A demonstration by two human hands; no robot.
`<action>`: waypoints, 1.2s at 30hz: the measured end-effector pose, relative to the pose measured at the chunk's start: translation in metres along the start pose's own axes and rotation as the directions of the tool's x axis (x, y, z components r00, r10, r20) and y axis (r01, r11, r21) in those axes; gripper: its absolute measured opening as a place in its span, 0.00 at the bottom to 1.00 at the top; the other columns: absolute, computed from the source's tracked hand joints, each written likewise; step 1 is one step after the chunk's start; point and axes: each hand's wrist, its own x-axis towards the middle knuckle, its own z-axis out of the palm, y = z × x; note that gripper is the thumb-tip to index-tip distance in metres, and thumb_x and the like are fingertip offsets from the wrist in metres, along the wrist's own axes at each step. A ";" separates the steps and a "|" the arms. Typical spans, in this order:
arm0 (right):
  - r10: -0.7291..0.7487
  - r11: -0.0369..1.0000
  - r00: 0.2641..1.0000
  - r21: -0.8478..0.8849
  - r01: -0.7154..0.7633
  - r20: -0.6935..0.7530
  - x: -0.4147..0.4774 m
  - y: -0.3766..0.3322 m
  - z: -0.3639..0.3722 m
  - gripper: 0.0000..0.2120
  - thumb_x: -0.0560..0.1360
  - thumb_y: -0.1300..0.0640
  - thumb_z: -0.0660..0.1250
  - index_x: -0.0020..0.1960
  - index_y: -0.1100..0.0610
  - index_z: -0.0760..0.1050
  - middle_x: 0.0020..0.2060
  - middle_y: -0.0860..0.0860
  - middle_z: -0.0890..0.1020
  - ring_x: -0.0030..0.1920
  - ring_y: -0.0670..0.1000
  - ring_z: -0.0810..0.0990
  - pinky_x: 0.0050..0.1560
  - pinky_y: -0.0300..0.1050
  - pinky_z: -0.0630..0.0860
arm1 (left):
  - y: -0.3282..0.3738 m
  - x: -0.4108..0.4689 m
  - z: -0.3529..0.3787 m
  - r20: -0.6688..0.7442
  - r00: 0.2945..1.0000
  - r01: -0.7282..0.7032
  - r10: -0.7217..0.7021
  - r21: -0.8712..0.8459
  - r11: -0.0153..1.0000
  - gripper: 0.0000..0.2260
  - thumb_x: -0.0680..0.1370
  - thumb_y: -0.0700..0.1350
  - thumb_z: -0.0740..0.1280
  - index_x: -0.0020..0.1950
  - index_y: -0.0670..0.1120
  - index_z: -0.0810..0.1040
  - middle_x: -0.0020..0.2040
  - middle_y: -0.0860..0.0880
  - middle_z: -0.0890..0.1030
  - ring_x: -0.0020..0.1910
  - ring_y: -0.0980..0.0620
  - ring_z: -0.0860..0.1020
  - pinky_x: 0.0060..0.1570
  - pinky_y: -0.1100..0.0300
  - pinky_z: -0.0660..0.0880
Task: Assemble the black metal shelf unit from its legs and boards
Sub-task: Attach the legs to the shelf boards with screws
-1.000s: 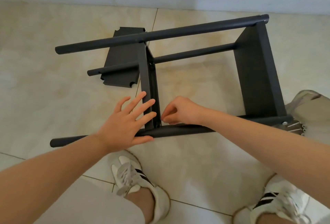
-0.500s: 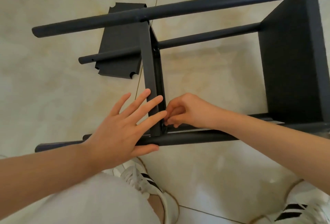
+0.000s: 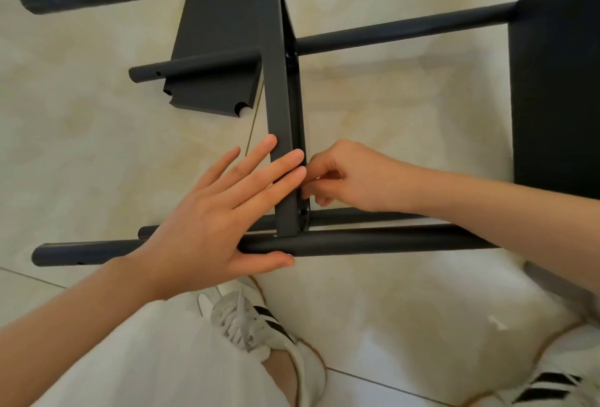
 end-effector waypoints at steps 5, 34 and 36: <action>0.038 0.988 0.998 0.150 -0.044 0.048 -0.002 0.005 0.001 0.09 0.72 0.66 0.73 0.46 0.55 0.75 0.37 0.53 0.86 0.38 0.51 0.85 0.46 0.44 0.83 | -0.001 0.000 0.001 -0.017 1.000 0.003 -0.004 -0.023 1.000 0.37 0.79 0.67 0.60 0.81 0.46 0.58 0.82 0.49 0.57 0.82 0.45 0.51 0.79 0.44 0.51; 0.170 0.947 0.944 0.219 -0.236 0.282 0.011 0.005 0.004 0.06 0.75 0.58 0.72 0.50 0.58 0.84 0.44 0.51 0.86 0.44 0.48 0.80 0.55 0.48 0.80 | 0.002 -0.001 0.001 -0.038 0.999 0.008 -0.010 -0.051 0.999 0.37 0.78 0.65 0.64 0.80 0.46 0.60 0.81 0.48 0.59 0.81 0.43 0.52 0.78 0.41 0.56; 0.179 0.941 0.940 0.229 -0.249 0.289 0.012 0.005 0.006 0.06 0.75 0.58 0.72 0.50 0.59 0.84 0.41 0.50 0.86 0.42 0.46 0.80 0.56 0.48 0.80 | 0.002 -0.001 0.002 -0.040 0.999 0.008 -0.010 -0.054 0.999 0.37 0.78 0.64 0.64 0.80 0.46 0.60 0.81 0.48 0.60 0.81 0.43 0.52 0.77 0.40 0.57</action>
